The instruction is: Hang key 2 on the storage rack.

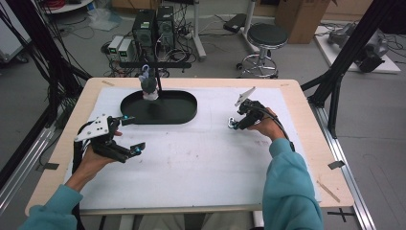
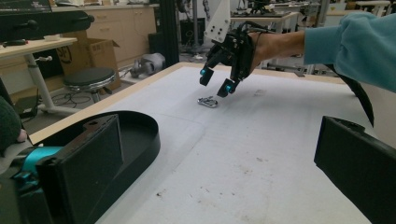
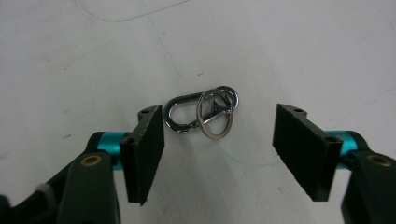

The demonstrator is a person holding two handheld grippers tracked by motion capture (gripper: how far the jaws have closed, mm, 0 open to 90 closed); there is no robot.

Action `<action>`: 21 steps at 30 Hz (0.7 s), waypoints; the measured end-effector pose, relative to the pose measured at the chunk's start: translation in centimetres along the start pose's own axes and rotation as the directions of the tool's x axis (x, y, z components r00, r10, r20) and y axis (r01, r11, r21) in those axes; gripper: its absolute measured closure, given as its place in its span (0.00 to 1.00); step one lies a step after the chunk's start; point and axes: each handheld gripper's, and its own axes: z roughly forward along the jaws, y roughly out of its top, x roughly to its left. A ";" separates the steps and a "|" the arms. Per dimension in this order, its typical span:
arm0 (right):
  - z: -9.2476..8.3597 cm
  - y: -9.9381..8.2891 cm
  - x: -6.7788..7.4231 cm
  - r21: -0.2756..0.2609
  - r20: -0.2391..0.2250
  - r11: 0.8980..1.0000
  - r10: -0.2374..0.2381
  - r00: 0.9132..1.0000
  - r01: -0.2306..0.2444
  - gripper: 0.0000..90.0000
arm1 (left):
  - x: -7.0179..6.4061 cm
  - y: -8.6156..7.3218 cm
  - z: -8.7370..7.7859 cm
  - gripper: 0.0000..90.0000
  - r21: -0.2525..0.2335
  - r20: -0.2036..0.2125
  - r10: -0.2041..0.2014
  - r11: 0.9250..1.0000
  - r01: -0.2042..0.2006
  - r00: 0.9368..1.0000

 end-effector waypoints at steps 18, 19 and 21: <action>0.8 0.5 0.7 0.033 0.041 0.996 -0.084 0.996 0.083 0.73 | 0.0 0.0 0.1 0.02 0.000 0.004 -0.005 1.000 0.005 1.000; 0.7 0.6 0.7 0.033 0.039 0.996 -0.083 0.996 0.082 0.75 | 0.0 0.0 0.1 0.02 0.000 0.002 -0.005 1.000 0.005 1.000; 0.8 0.5 0.7 0.036 0.041 0.996 -0.087 0.995 0.086 0.77 | 0.0 0.0 0.1 0.02 -0.001 0.004 -0.005 1.000 0.005 1.000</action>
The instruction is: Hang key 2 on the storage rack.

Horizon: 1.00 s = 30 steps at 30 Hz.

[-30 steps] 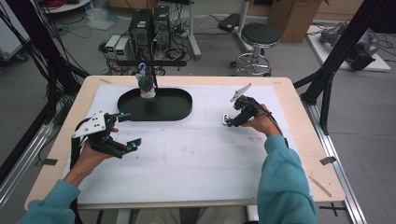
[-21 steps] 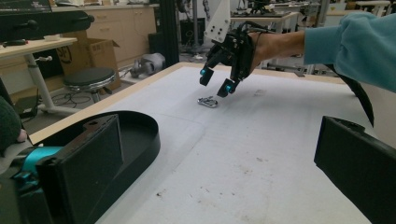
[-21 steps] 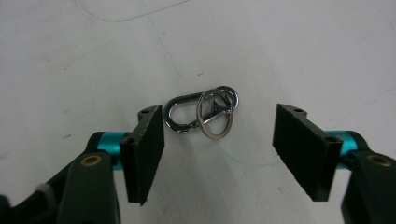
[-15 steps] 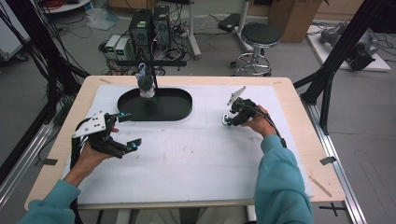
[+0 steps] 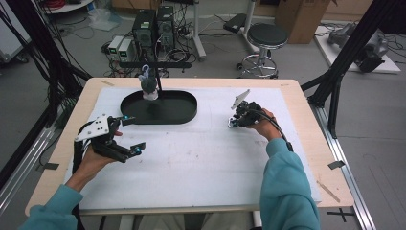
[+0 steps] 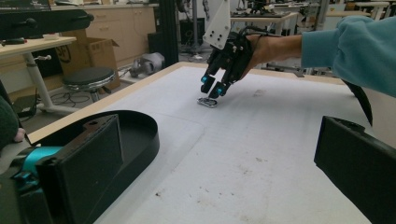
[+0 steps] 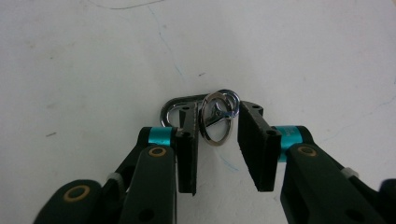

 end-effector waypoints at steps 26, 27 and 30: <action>0.1 0.1 0.1 0.028 0.003 0.998 -0.052 0.999 0.052 0.85 | 0.1 0.0 0.0 0.02 0.000 0.000 -0.001 1.000 0.001 1.000; 0.1 0.1 0.1 0.030 0.003 0.998 -0.052 0.999 0.052 0.86 | 0.1 0.0 0.0 0.02 -0.001 0.000 -0.003 1.000 0.003 1.000; 0.2 0.1 0.1 0.035 0.000 0.998 -0.053 0.999 0.053 0.87 | 0.1 0.0 0.0 0.02 -0.002 0.001 -0.003 1.000 0.003 1.000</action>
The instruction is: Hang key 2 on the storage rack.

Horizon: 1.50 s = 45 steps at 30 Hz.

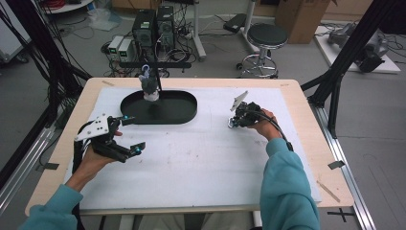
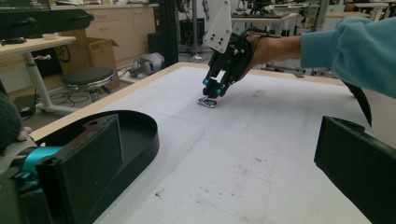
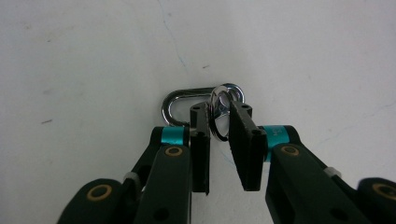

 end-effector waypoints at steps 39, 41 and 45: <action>-0.3 0.2 -0.5 -0.014 0.022 0.999 0.045 0.999 -0.044 0.98 | 0.0 -0.1 0.1 0.02 0.005 0.001 -0.009 1.000 0.009 1.000; -0.4 0.1 -0.5 -0.013 0.021 0.999 0.053 0.998 -0.052 0.98 | 0.0 0.0 0.1 0.02 0.002 0.005 -0.011 1.000 0.011 1.000; -0.8 0.1 -0.7 -0.047 0.005 0.995 0.086 0.996 -0.086 0.98 | 0.1 -0.1 0.1 0.02 0.006 0.006 -0.019 1.000 0.019 1.000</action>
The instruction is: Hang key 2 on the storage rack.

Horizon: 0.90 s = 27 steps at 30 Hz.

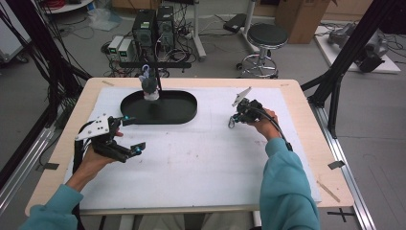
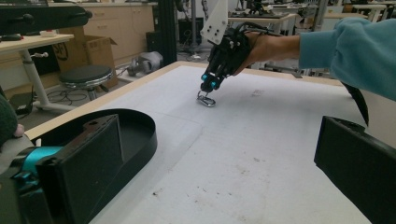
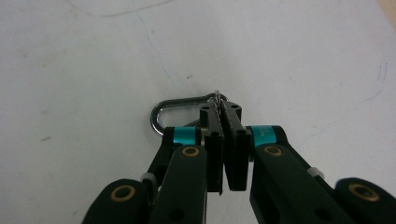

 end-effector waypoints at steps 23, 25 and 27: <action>-4.8 1.8 1.6 -0.339 -0.142 0.932 0.080 0.987 -0.125 0.99 | 0.3 0.9 0.6 0.02 -0.004 0.015 -0.029 1.000 0.029 0.999; -5.3 2.0 1.9 -0.376 -0.171 0.915 0.088 0.981 -0.148 0.99 | 0.2 1.1 0.9 0.02 -0.006 0.025 -0.031 1.000 0.031 0.999; -5.8 2.2 2.3 -0.409 -0.212 0.894 0.100 0.972 -0.181 0.98 | 0.2 1.3 1.1 0.02 0.001 0.032 -0.033 0.999 0.033 0.999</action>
